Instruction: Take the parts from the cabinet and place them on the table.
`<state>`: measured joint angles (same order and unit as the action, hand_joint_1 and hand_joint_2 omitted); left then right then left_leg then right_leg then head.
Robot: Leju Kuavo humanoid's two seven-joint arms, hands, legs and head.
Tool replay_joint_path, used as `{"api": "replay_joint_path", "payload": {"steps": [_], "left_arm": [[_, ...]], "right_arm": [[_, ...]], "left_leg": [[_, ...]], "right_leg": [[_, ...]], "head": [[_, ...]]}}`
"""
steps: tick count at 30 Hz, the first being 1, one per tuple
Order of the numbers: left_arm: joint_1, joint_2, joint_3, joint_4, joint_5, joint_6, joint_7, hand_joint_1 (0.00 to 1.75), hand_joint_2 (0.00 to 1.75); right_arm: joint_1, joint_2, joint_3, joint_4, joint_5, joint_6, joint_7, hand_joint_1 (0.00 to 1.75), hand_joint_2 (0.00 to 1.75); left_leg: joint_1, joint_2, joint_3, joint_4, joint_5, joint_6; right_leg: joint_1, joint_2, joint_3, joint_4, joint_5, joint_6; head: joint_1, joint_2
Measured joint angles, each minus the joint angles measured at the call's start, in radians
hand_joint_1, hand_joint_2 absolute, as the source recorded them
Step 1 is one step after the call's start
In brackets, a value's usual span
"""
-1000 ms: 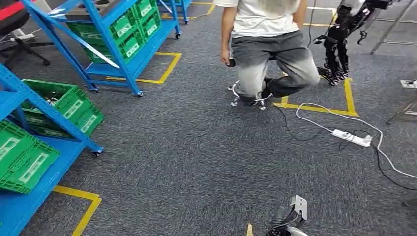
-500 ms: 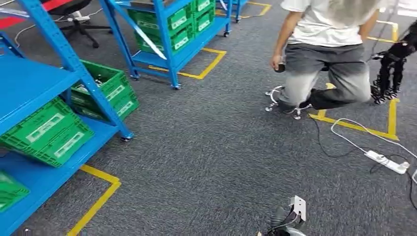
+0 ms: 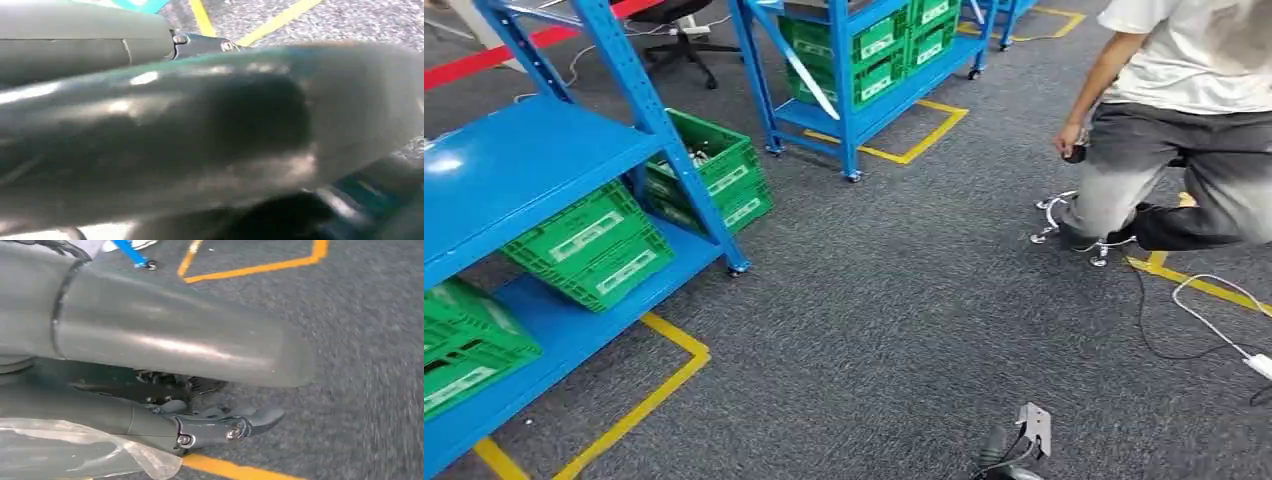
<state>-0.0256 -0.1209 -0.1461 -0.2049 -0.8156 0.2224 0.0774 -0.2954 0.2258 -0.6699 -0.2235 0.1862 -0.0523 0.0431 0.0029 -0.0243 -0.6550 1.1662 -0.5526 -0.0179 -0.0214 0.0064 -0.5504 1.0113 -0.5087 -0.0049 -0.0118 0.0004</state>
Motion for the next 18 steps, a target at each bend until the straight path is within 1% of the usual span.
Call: {"api": "replay_joint_path", "payload": {"steps": [1, 2, 3, 4, 5, 6, 7, 8, 9, 10, 11, 12, 13, 14, 15, 16, 17, 18], "left_arm": [[-0.001, 0.000, 0.000, 0.000, -0.002, 0.000, 0.000, 0.00, 0.00], [0.000, 0.000, 0.000, 0.000, -0.005, 0.001, 0.000, 0.00, 0.00], [0.003, 0.000, 0.000, 0.000, -0.006, 0.001, 0.000, 0.00, 0.00], [0.005, 0.000, 0.000, 0.000, -0.006, 0.001, -0.003, 0.00, 0.00], [0.005, 0.000, 0.000, 0.000, -0.007, 0.001, -0.006, 0.00, 0.00], [0.004, 0.002, 0.000, 0.000, -0.007, 0.002, -0.007, 0.00, 0.00], [0.003, 0.002, 0.000, 0.000, -0.008, 0.003, -0.007, 0.00, 0.00], [0.000, 0.003, 0.000, 0.000, -0.008, 0.003, -0.007, 0.00, 0.00], [-0.003, 0.003, 0.000, 0.000, -0.010, 0.004, -0.007, 0.00, 0.00], [-0.001, 0.003, 0.000, 0.000, -0.011, 0.004, -0.007, 0.00, 0.00], [0.003, 0.003, 0.000, 0.000, -0.011, 0.004, -0.007, 0.00, 0.00], [0.004, 0.003, 0.000, 0.000, -0.014, 0.004, -0.007, 0.00, 0.00], [0.009, 0.003, 0.000, 0.000, -0.014, 0.004, -0.007, 0.00, 0.00], [0.007, 0.003, 0.000, 0.000, -0.016, 0.005, -0.007, 0.00, 0.00], [0.003, 0.003, 0.000, 0.000, -0.016, 0.005, -0.007, 0.00, 0.00], [0.001, 0.001, 0.000, 0.000, -0.017, 0.005, -0.008, 0.00, 0.00], [0.001, 0.001, 0.000, 0.000, -0.017, 0.005, -0.008, 0.00, 0.00], [0.003, 0.001, 0.000, 0.000, -0.017, 0.005, -0.008, 0.00, 0.00]], "right_arm": [[0.002, 0.000, 0.000, 0.000, 0.000, 0.000, 0.000, 0.00, 0.00], [0.004, -0.001, 0.001, 0.000, -0.001, 0.000, 0.001, 0.00, 0.00], [0.004, -0.001, 0.002, 0.000, -0.003, 0.000, 0.001, 0.00, 0.00], [0.003, -0.001, 0.005, 0.000, -0.005, 0.000, 0.000, 0.00, 0.00], [0.002, -0.001, 0.007, 0.000, -0.008, 0.000, -0.002, 0.00, 0.00], [0.001, -0.001, 0.009, -0.001, -0.009, -0.001, -0.002, 0.00, 0.00], [0.001, -0.001, 0.011, -0.001, -0.010, -0.002, -0.005, 0.00, 0.00], [0.001, -0.001, 0.015, -0.001, -0.010, -0.003, -0.006, 0.00, 0.00], [0.001, -0.002, 0.017, -0.001, -0.011, -0.005, -0.007, 0.00, 0.00], [0.000, -0.002, 0.019, -0.002, -0.012, -0.005, -0.008, 0.00, 0.00], [-0.001, -0.001, 0.024, -0.002, -0.012, -0.005, -0.008, 0.00, 0.00], [-0.005, 0.000, 0.027, -0.002, -0.013, -0.005, -0.008, 0.00, 0.00], [-0.006, 0.000, 0.029, -0.003, -0.013, -0.005, -0.008, 0.00, 0.00], [-0.008, 0.000, 0.031, -0.003, -0.013, -0.005, -0.009, 0.00, 0.00], [-0.006, -0.001, 0.031, -0.003, -0.013, -0.005, -0.009, 0.00, 0.00], [-0.002, -0.002, 0.031, -0.003, -0.014, -0.004, -0.009, 0.00, 0.00], [0.001, -0.003, 0.031, -0.003, -0.015, -0.004, -0.009, 0.00, 0.00], [0.004, -0.003, 0.031, -0.003, -0.016, -0.005, -0.009, 0.00, 0.00]], "left_leg": [[0.002, 0.007, -0.038, 0.077, -0.031, -0.002], [0.004, 0.011, -0.068, 0.137, -0.047, -0.004], [0.006, 0.013, -0.074, 0.148, -0.038, -0.005], [0.007, 0.015, -0.060, 0.116, -0.007, -0.005], [0.007, 0.022, -0.026, 0.046, 0.038, -0.003], [0.005, 0.040, 0.016, -0.038, 0.082, 0.003], [-0.001, 0.087, 0.054, -0.115, 0.107, 0.012], [-0.015, 0.108, 0.064, -0.132, 0.090, 0.014], [-0.014, 0.104, 0.064, -0.140, 0.085, 0.022], [-0.016, 0.090, 0.059, -0.139, 0.085, 0.025], [-0.017, 0.077, 0.057, -0.139, 0.085, 0.029], [-0.014, 0.065, 0.061, -0.150, 0.089, 0.036], [-0.007, 0.055, 0.069, -0.157, 0.094, 0.041], [-0.003, 0.045, 0.070, -0.160, 0.094, 0.046], [-0.002, 0.032, 0.068, -0.159, 0.096, 0.052], [-0.002, 0.017, 0.068, -0.159, 0.096, 0.053], [-0.002, 0.002, 0.068, -0.159, 0.095, 0.053], [-0.002, -0.014, 0.069, -0.159, 0.095, 0.053]], "right_leg": [[0.002, -0.017, 0.003, 0.000, -0.003, -0.003], [0.002, -0.033, 0.004, 0.000, -0.006, -0.005], [0.002, -0.046, 0.006, 0.000, -0.008, -0.004], [0.002, -0.059, 0.010, 0.000, -0.011, -0.004], [0.002, -0.071, 0.014, 0.000, -0.014, -0.002], [0.003, -0.082, 0.020, 0.000, -0.018, 0.001], [0.004, -0.093, 0.027, 0.000, -0.022, 0.004], [0.012, -0.103, 0.028, 0.002, -0.028, 0.012], [0.013, -0.117, 0.027, 0.003, -0.031, 0.018], [0.013, -0.129, 0.030, 0.000, -0.032, 0.022], [0.012, -0.142, 0.035, -0.004, -0.032, 0.027], [0.013, -0.153, 0.042, -0.006, -0.036, 0.035], [0.008, -0.111, 0.035, 0.004, -0.049, 0.041], [0.007, -0.055, 0.016, 0.044, -0.076, 0.043], [0.006, -0.029, -0.022, 0.120, -0.114, 0.044], [0.006, -0.016, -0.067, 0.206, -0.147, 0.046], [0.006, -0.011, -0.108, 0.277, -0.166, 0.047], [0.006, -0.009, -0.131, 0.304, -0.159, 0.048]], "head": [[-0.001, 0.000], [-0.001, 0.000], [-0.001, 0.000], [-0.002, 0.000], [-0.001, 0.000], [-0.002, 0.000], [-0.001, 0.000], [-0.002, 0.000], [-0.002, 0.000], [0.002, 0.000], [0.000, 0.000], [0.001, 0.000], [0.003, 0.000], [0.008, 0.000], [0.010, 0.000], [0.014, 0.000], [0.013, 0.000], [0.014, 0.000]]}}
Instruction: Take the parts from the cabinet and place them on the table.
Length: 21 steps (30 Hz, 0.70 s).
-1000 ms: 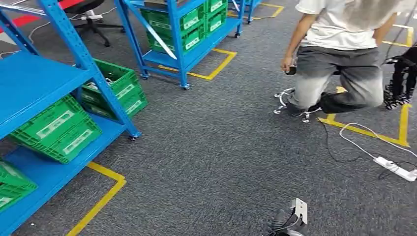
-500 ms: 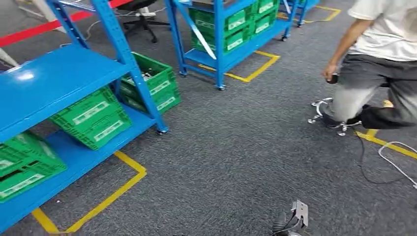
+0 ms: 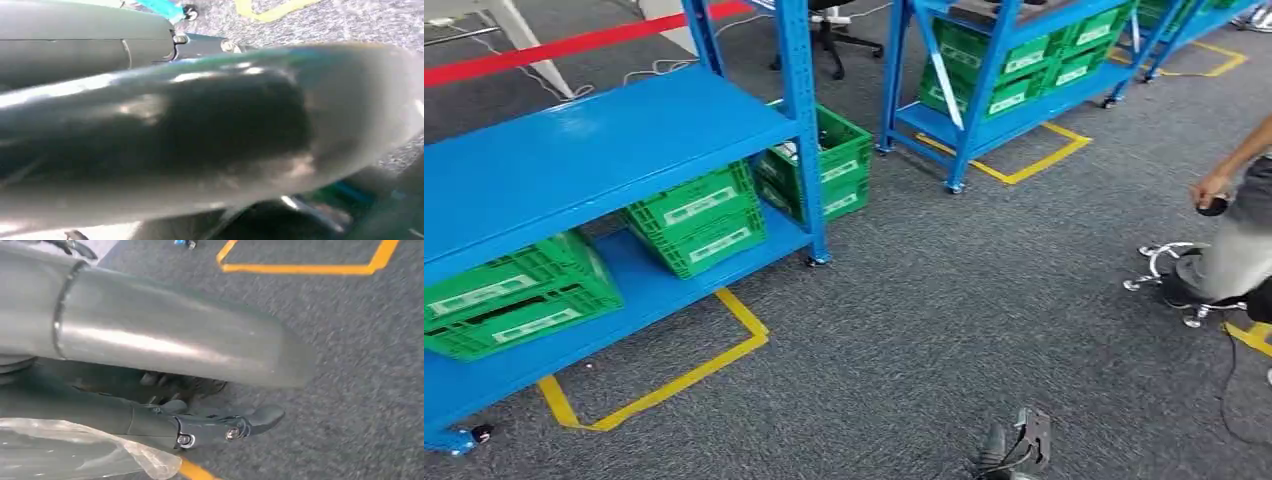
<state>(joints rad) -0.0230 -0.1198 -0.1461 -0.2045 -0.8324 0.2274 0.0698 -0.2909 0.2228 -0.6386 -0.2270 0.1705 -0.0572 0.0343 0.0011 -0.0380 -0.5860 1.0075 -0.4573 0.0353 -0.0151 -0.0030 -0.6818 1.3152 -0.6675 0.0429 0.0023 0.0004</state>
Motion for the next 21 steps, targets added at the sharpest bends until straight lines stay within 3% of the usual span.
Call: {"api": "replay_joint_path", "payload": {"steps": [1, 2, 3, 4, 5, 9, 10, 11, 12, 17, 19, 20, 21], "left_arm": [[0.001, 0.001, 0.000, 0.000, 0.000, 0.000, 0.000, 0.00, 0.00], [0.002, 0.001, 0.000, 0.000, 0.000, 0.000, 0.000, 0.00, 0.00], [0.001, 0.001, 0.000, 0.000, 0.000, 0.000, 0.000, 0.00, 0.00], [0.000, 0.000, 0.000, 0.000, 0.000, 0.000, 0.000, 0.00, 0.00], [-0.002, 0.001, 0.000, 0.000, 0.000, 0.000, 0.000, 0.00, 0.00], [0.002, 0.002, 0.000, 0.002, -0.002, -0.002, 0.000, 0.00, 0.00], [0.002, 0.005, 0.000, 0.002, -0.002, -0.001, 0.000, 0.00, 0.00], [0.001, 0.003, 0.000, 0.002, -0.003, -0.001, 0.000, 0.00, 0.00], [0.000, 0.004, 0.000, 0.002, -0.003, -0.002, 0.000, 0.00, 0.00], [-0.001, 0.004, 0.000, 0.002, -0.003, -0.002, 0.000, 0.00, 0.00], [-0.002, 0.004, 0.000, 0.002, -0.005, -0.002, 0.000, 0.00, 0.00], [0.003, 0.004, 0.000, 0.002, -0.015, 0.008, -0.010, 0.00, 0.00], [0.003, 0.005, 0.000, 0.002, -0.021, 0.015, -0.016, 0.00, 0.00]], "right_arm": [[0.001, 0.000, 0.000, 0.000, 0.000, 0.000, 0.000, 0.00, 0.00], [0.001, 0.000, 0.000, 0.000, 0.000, 0.000, 0.000, 0.00, 0.00], [-0.001, 0.000, 0.000, -0.001, -0.001, 0.000, 0.000, 0.00, 0.00], [-0.003, 0.000, 0.000, -0.002, -0.002, 0.000, 0.001, 0.00, 0.00], [-0.003, 0.000, 0.000, -0.002, -0.002, 0.000, 0.001, 0.00, 0.00], [-0.004, 0.000, 0.002, -0.002, -0.003, 0.000, 0.001, 0.00, 0.00], [-0.006, 0.000, 0.003, -0.002, -0.003, 0.000, 0.001, 0.00, 0.00], [-0.006, 0.000, 0.005, -0.003, -0.004, 0.001, 0.000, 0.00, 0.00], [-0.006, 0.000, 0.006, -0.003, -0.004, 0.001, -0.001, 0.00, 0.00], [-0.006, 0.000, 0.006, -0.003, -0.004, 0.001, -0.001, 0.00, 0.00], [-0.001, 0.000, 0.008, -0.003, -0.004, 0.001, -0.001, 0.00, 0.00], [0.000, -0.001, 0.009, -0.003, -0.012, -0.007, -0.010, 0.00, 0.00], [-0.006, 0.000, 0.016, -0.004, -0.021, -0.010, -0.027, 0.00, 0.00]], "left_leg": [[0.000, -0.014, 0.001, 0.001, -0.001, -0.001], [0.001, -0.028, 0.002, 0.001, -0.001, -0.002], [0.003, -0.044, 0.004, 0.003, -0.003, -0.004], [0.004, -0.056, 0.003, 0.006, -0.006, -0.009], [-0.002, -0.068, -0.003, 0.015, -0.010, -0.017], [0.009, -0.108, -0.014, 0.009, 0.001, -0.042], [0.008, -0.087, -0.014, 0.019, -0.008, -0.045], [0.002, -0.029, -0.028, 0.051, -0.030, -0.050], [0.002, -0.012, -0.041, 0.079, -0.047, -0.052], [0.003, -0.006, -0.047, 0.092, -0.054, -0.053], [0.005, 0.015, -0.092, 0.186, -0.099, -0.058], [0.008, 0.029, -0.134, 0.276, -0.099, -0.059], [0.005, 0.034, -0.031, 0.078, 0.003, -0.045]], "right_leg": [[0.000, 0.000, 0.001, -0.021, 0.031, -0.001], [-0.001, 0.002, 0.019, -0.078, 0.076, -0.001], [-0.003, 0.011, 0.057, -0.172, 0.132, -0.003], [-0.007, 0.047, 0.093, -0.256, 0.172, -0.002], [-0.012, 0.096, 0.106, -0.288, 0.156, -0.003], [-0.007, 0.060, 0.120, -0.295, 0.161, -0.025], [-0.012, 0.041, 0.124, -0.299, 0.164, -0.031], [-0.012, 0.033, 0.127, -0.300, 0.162, -0.037], [-0.010, 0.025, 0.129, -0.300, 0.161, -0.040], [-0.010, 0.022, 0.129, -0.300, 0.160, -0.041], [-0.006, 0.002, 0.132, -0.300, 0.158, -0.045], [-0.003, -0.037, 0.135, -0.300, 0.150, -0.045], [-0.003, -0.049, 0.143, -0.300, 0.146, -0.042]], "head": [[-0.002, 0.000], [0.000, 0.000], [-0.002, 0.000], [0.001, 0.000], [0.002, 0.000], [0.000, 0.000], [0.000, 0.000], [-0.010, 0.000], [-0.013, 0.000], [-0.014, 0.000], [-0.013, 0.000], [-0.013, 0.000], [-0.013, 0.000]]}}
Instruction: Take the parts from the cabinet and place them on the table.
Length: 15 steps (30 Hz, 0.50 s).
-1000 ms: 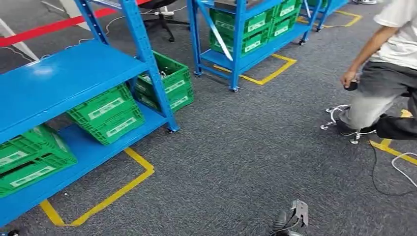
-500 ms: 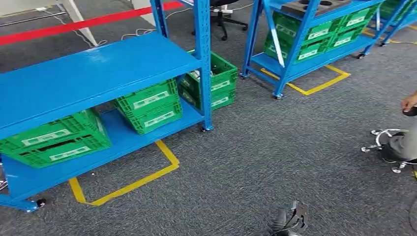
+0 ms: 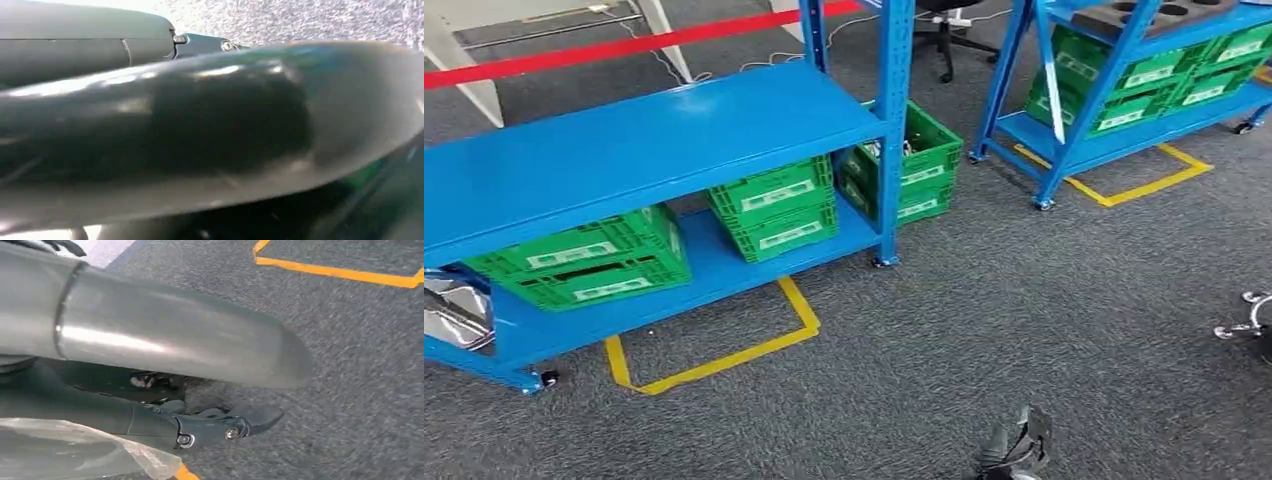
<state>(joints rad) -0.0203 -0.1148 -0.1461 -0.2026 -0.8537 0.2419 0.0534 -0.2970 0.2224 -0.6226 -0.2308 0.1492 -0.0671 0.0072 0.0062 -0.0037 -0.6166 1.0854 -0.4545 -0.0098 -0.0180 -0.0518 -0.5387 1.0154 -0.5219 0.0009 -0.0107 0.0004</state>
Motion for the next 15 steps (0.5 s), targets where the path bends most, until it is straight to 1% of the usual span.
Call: {"api": "replay_joint_path", "payload": {"steps": [1, 2, 3, 4, 5, 6, 7, 8, 9, 10, 11, 12, 13, 14, 15], "left_arm": [[-0.001, 0.002, 0.000, 0.000, -0.001, 0.002, 0.000, 0.00, 0.00], [-0.003, 0.002, 0.000, 0.000, -0.001, 0.003, -0.002, 0.00, 0.00], [-0.004, 0.002, 0.000, 0.000, -0.004, 0.007, -0.004, 0.00, 0.00], [-0.002, 0.004, 0.000, 0.000, -0.010, 0.016, -0.008, 0.00, 0.00], [0.002, 0.005, 0.000, 0.000, -0.015, 0.027, -0.015, 0.00, 0.00], [0.002, 0.005, 0.000, 0.000, -0.022, 0.036, -0.019, 0.00, 0.00], [0.000, 0.005, -0.001, 0.000, -0.028, 0.045, -0.020, 0.00, 0.00], [-0.003, 0.005, -0.001, 0.000, -0.033, 0.051, -0.021, 0.00, 0.00], [-0.005, 0.005, -0.002, 0.000, -0.034, 0.053, -0.022, 0.00, 0.00], [-0.005, 0.004, -0.002, 0.000, -0.035, 0.055, -0.024, 0.00, 0.00], [-0.002, 0.004, -0.002, 0.000, -0.035, 0.055, -0.024, 0.00, 0.00], [0.000, 0.004, -0.002, 0.000, -0.035, 0.055, -0.024, 0.00, 0.00], [0.002, 0.005, -0.002, 0.000, -0.035, 0.056, -0.024, 0.00, 0.00], [0.002, 0.004, -0.002, 0.000, -0.036, 0.056, -0.024, 0.00, 0.00], [0.002, 0.003, -0.002, 0.000, -0.037, 0.056, -0.024, 0.00, 0.00]], "right_arm": [[-0.001, 0.000, 0.003, 0.000, 0.000, 0.000, -0.003, 0.00, 0.00], [-0.002, 0.000, 0.006, 0.000, 0.001, 0.001, -0.004, 0.00, 0.00], [-0.003, 0.000, 0.010, 0.000, 0.001, 0.001, -0.005, 0.00, 0.00], [-0.001, 0.000, 0.012, 0.000, 0.000, 0.001, -0.005, 0.00, 0.00], [0.001, 0.000, 0.016, 0.000, -0.004, 0.002, -0.005, 0.00, 0.00], [0.001, 0.000, 0.020, 0.000, -0.007, 0.004, -0.005, 0.00, 0.00], [-0.002, 0.000, 0.024, -0.001, -0.009, 0.006, -0.006, 0.00, 0.00], [-0.003, 0.000, 0.027, -0.001, -0.010, 0.006, -0.006, 0.00, 0.00], [-0.001, -0.001, 0.027, -0.001, -0.012, 0.006, -0.006, 0.00, 0.00], [0.002, -0.003, 0.029, -0.001, -0.012, 0.007, -0.006, 0.00, 0.00], [0.007, -0.003, 0.030, -0.001, -0.013, 0.007, -0.006, 0.00, 0.00], [0.011, -0.003, 0.032, -0.001, -0.014, 0.006, -0.006, 0.00, 0.00], [0.015, -0.004, 0.033, -0.001, -0.014, 0.006, -0.006, 0.00, 0.00], [0.016, -0.006, 0.034, -0.001, -0.014, 0.006, -0.006, 0.00, 0.00], [0.017, -0.007, 0.034, -0.001, -0.014, 0.006, -0.006, 0.00, 0.00]], "left_leg": [[-0.005, 0.011, 0.026, -0.047, -0.008, 0.007], [-0.008, 0.011, 0.034, -0.071, -0.017, 0.010], [-0.009, 0.012, 0.030, -0.067, -0.022, 0.012], [-0.007, 0.007, 0.031, -0.075, -0.026, 0.023], [-0.006, 0.005, 0.037, -0.082, -0.035, 0.035], [-0.002, 0.000, 0.057, -0.089, -0.035, 0.042], [-0.002, 0.000, 0.066, -0.090, -0.040, 0.048], [-0.002, -0.003, 0.069, -0.089, -0.043, 0.054], [-0.002, -0.005, 0.073, -0.089, -0.046, 0.056], [-0.003, -0.007, 0.079, -0.088, -0.052, 0.056], [-0.003, -0.009, 0.087, -0.088, -0.056, 0.051], [-0.003, -0.011, 0.098, -0.088, -0.065, 0.049], [-0.001, -0.015, 0.112, -0.088, -0.074, 0.046], [0.001, -0.018, 0.128, -0.087, -0.086, 0.041], [0.003, -0.019, 0.145, -0.087, -0.100, 0.036]], "right_leg": [[0.002, -0.002, 0.001, 0.000, -0.003, 0.003], [0.007, -0.002, -0.003, 0.002, -0.006, 0.009], [0.005, -0.004, -0.004, -0.005, -0.007, 0.016], [0.005, -0.004, 0.004, 0.012, 0.008, 0.025], [0.003, -0.005, 0.004, 0.016, 0.020, 0.038], [0.000, 0.004, -0.013, 0.031, 0.009, 0.042], [-0.002, 0.028, -0.023, 0.060, -0.004, 0.043], [-0.002, 0.041, -0.055, 0.116, -0.031, 0.043], [-0.002, 0.048, -0.098, 0.186, -0.060, 0.045], [-0.001, 0.050, -0.147, 0.257, -0.084, 0.049], [-0.002, 0.050, -0.182, 0.299, -0.088, 0.052], [-0.002, 0.050, -0.199, 0.297, -0.071, 0.055], [-0.003, 0.050, -0.192, 0.255, -0.043, 0.058], [-0.004, 0.050, -0.170, 0.182, -0.007, 0.060], [-0.006, 0.050, -0.143, 0.096, 0.043, 0.063]], "head": [[0.000, 0.000], [0.000, 0.000], [0.002, 0.000], [-0.001, 0.000], [0.002, 0.000], [0.000, 0.000], [0.005, 0.000], [0.010, 0.000], [0.009, 0.000], [0.011, 0.000], [0.010, 0.000], [0.010, 0.000], [0.010, 0.000], [0.010, 0.000], [0.011, 0.000]]}}
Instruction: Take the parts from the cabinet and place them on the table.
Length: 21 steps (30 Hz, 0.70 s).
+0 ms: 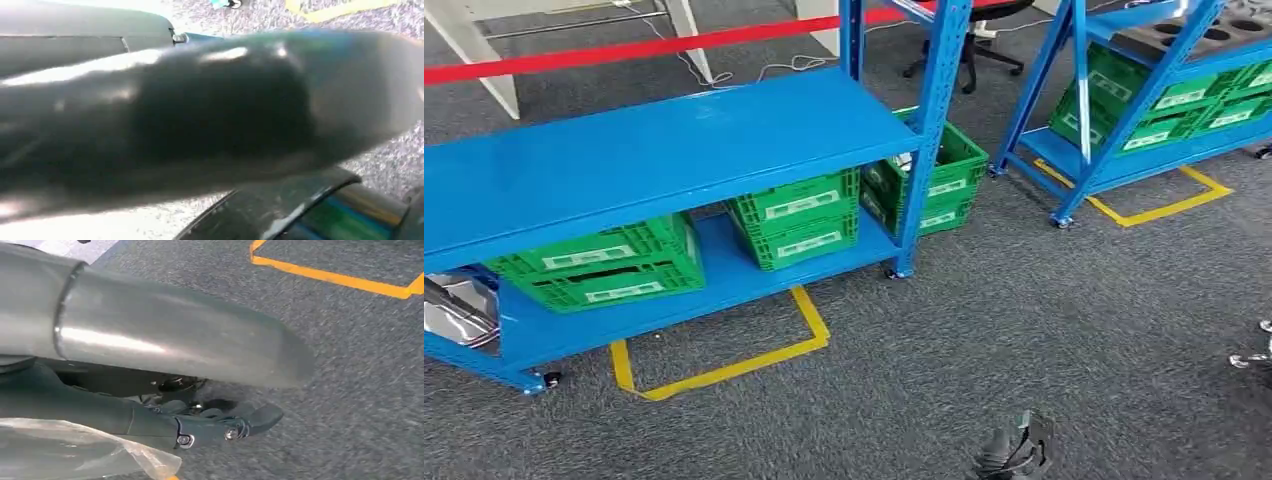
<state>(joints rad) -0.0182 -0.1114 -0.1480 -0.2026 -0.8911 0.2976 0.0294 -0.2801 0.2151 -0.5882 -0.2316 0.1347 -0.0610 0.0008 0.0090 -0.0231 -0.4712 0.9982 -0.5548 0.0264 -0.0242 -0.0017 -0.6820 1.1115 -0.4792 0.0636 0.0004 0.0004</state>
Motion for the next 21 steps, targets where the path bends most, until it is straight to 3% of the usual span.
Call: {"api": "replay_joint_path", "payload": {"steps": [1, 2, 3, 4, 5, 6, 7, 8, 9, 10, 11, 12, 13, 14, 15, 16, 17, 18, 19, 21], "left_arm": [[0.002, 0.000, 0.000, 0.000, -0.001, 0.000, 0.000, 0.00, 0.00], [-0.001, 0.001, 0.000, 0.001, -0.001, 0.001, 0.000, 0.00, 0.00], [-0.004, 0.001, 0.000, 0.001, -0.001, 0.002, 0.000, 0.00, 0.00], [-0.004, 0.002, 0.000, 0.001, -0.002, 0.003, 0.000, 0.00, 0.00], [-0.006, 0.001, 0.000, 0.001, -0.004, 0.004, 0.000, 0.00, 0.00], [-0.010, 0.002, 0.000, 0.001, -0.004, 0.005, 0.000, 0.00, 0.00], [-0.011, 0.002, -0.001, 0.001, -0.004, 0.007, 0.000, 0.00, 0.00], [-0.012, 0.001, -0.001, 0.001, -0.005, 0.008, 0.000, 0.00, 0.00], [-0.012, 0.002, -0.001, 0.001, -0.005, 0.008, 0.000, 0.00, 0.00], [-0.009, 0.001, -0.001, 0.001, -0.005, 0.008, 0.000, 0.00, 0.00], [-0.003, 0.001, -0.001, 0.001, -0.005, 0.008, 0.000, 0.00, 0.00], [0.000, 0.001, -0.001, 0.001, -0.005, 0.008, 0.000, 0.00, 0.00], [0.001, 0.001, -0.001, 0.001, -0.005, 0.008, 0.000, 0.00, 0.00], [0.002, 0.002, -0.001, 0.001, -0.005, 0.008, 0.000, 0.00, 0.00], [0.005, 0.002, -0.001, 0.002, -0.005, 0.008, 0.000, 0.00, 0.00], [0.009, 0.002, -0.001, 0.002, -0.003, 0.007, 0.004, 0.00, 0.00], [0.018, 0.008, -0.001, 0.009, -0.001, 0.005, 0.010, 0.00, 0.00], [0.019, 0.006, -0.001, 0.011, 0.000, 0.003, 0.016, 0.00, 0.00], [0.013, 0.006, 0.000, 0.012, 0.000, 0.001, 0.024, 0.00, 0.00], [-0.002, 0.005, 0.000, 0.011, -0.001, -0.001, 0.033, 0.00, 0.00]], "right_arm": [[0.004, 0.000, 0.000, 0.000, 0.000, 0.000, 0.000, 0.00, 0.00], [0.003, 0.000, 0.000, 0.001, 0.000, 0.001, 0.000, 0.00, 0.00], [0.002, 0.000, 0.001, 0.000, 0.000, 0.002, 0.001, 0.00, 0.00], [0.004, 0.000, 0.001, 0.000, 0.000, 0.000, 0.002, 0.00, 0.00], [0.003, 0.000, 0.001, 0.000, -0.001, 0.001, 0.002, 0.00, 0.00], [0.000, 0.000, 0.001, -0.003, -0.001, 0.001, 0.002, 0.00, 0.00], [0.000, -0.001, 0.002, -0.005, -0.002, 0.002, 0.002, 0.00, 0.00], [-0.001, -0.001, 0.002, -0.005, -0.002, 0.002, 0.002, 0.00, 0.00], [0.000, -0.001, 0.003, -0.005, -0.002, 0.002, 0.003, 0.00, 0.00], [0.002, 0.000, 0.003, -0.005, -0.002, 0.002, 0.005, 0.00, 0.00], [0.004, -0.001, 0.005, -0.005, -0.002, 0.002, 0.005, 0.00, 0.00], [0.005, -0.001, 0.006, -0.005, -0.002, 0.002, 0.005, 0.00, 0.00], [0.006, -0.001, 0.006, -0.005, -0.002, 0.002, 0.005, 0.00, 0.00], [0.007, -0.001, 0.007, -0.005, -0.002, 0.002, 0.005, 0.00, 0.00], [0.008, 0.000, 0.007, -0.005, -0.002, 0.002, 0.005, 0.00, 0.00], [0.010, 0.000, 0.007, -0.004, -0.003, 0.003, 0.006, 0.00, 0.00], [0.014, 0.001, 0.007, 0.000, -0.003, 0.003, 0.007, 0.00, 0.00], [0.014, 0.001, 0.007, 0.001, -0.003, 0.004, 0.009, 0.00, 0.00], [0.005, 0.000, 0.009, 0.000, 0.000, 0.002, 0.015, 0.00, 0.00], [-0.007, 0.001, 0.021, -0.004, 0.012, 0.003, 0.024, 0.00, 0.00]], "left_leg": [[-0.001, 0.000, 0.004, 0.000, -0.014, -0.007], [-0.003, -0.003, 0.014, 0.005, -0.026, -0.012], [-0.003, -0.004, 0.013, -0.001, -0.034, -0.020], [-0.002, -0.004, 0.032, -0.002, -0.036, -0.027], [-0.002, -0.004, 0.034, 0.005, -0.032, -0.031], [-0.002, -0.001, 0.016, 0.047, -0.017, -0.035], [-0.002, 0.008, -0.020, 0.118, 0.018, -0.041], [-0.001, 0.014, -0.068, 0.193, 0.036, -0.047], [0.000, 0.015, -0.118, 0.256, 0.026, -0.050], [0.000, 0.015, -0.166, 0.300, -0.013, -0.051], [0.000, 0.015, -0.202, 0.314, -0.071, -0.051], [0.000, 0.015, -0.230, 0.308, -0.127, -0.047], [-0.001, 0.015, -0.248, 0.283, -0.157, -0.042], [-0.005, 0.015, -0.256, 0.240, -0.148, -0.034], [-0.011, 0.015, -0.259, 0.183, -0.091, -0.022], [-0.017, 0.012, -0.260, 0.117, 0.039, -0.009], [-0.026, 0.007, -0.264, 0.067, 0.222, 0.001], [-0.027, 0.007, -0.248, 0.081, 0.197, 0.000], [-0.032, 0.008, -0.253, 0.093, 0.187, 0.000], [-0.032, 0.002, -0.244, 0.085, 0.166, 0.017]], "right_leg": [[-0.003, 0.000, 0.012, -0.062, 0.061, -0.001], [0.004, 0.001, 0.016, -0.065, 0.017, -0.014], [0.008, 0.002, 0.034, -0.060, 0.002, -0.035], [0.009, 0.004, 0.036, -0.062, 0.004, -0.044], [0.009, 0.003, 0.046, -0.062, -0.004, -0.052], [0.003, 0.004, 0.065, -0.064, -0.012, -0.059], [0.003, 0.002, 0.084, -0.068, -0.023, -0.063], [0.003, 0.000, 0.102, -0.075, -0.036, -0.067], [0.003, -0.002, 0.122, -0.080, -0.049, -0.067], [0.003, -0.002, 0.146, -0.087, -0.064, -0.068], [0.003, -0.001, 0.173, -0.092, -0.081, -0.066], [0.003, 0.002, 0.202, -0.098, -0.099, -0.066], [0.003, 0.004, 0.233, -0.104, -0.117, -0.066], [0.004, 0.004, 0.265, -0.110, -0.134, -0.066], [0.005, 0.004, 0.299, -0.115, -0.148, -0.064], [0.007, 0.006, 0.316, -0.124, -0.167, -0.060], [0.007, 0.003, 0.348, -0.122, -0.188, -0.057], [0.012, 0.015, 0.354, -0.126, -0.203, -0.039], [0.006, 0.013, 0.358, -0.135, -0.212, -0.031], [0.008, 0.005, 0.390, -0.177, -0.220, -0.022]], "head": [[0.002, 0.000], [0.002, 0.000], [0.002, 0.000], [0.001, 0.000], [0.003, 0.000], [0.001, 0.000], [0.002, 0.000], [0.000, 0.000], [0.002, 0.000], [0.002, 0.000], [0.000, 0.000], [0.001, 0.000], [0.001, 0.000], [0.001, 0.000], [0.001, 0.000], [0.001, 0.000], [0.005, -0.001], [0.008, 0.000], [0.011, 0.000], [0.009, 0.000]]}}
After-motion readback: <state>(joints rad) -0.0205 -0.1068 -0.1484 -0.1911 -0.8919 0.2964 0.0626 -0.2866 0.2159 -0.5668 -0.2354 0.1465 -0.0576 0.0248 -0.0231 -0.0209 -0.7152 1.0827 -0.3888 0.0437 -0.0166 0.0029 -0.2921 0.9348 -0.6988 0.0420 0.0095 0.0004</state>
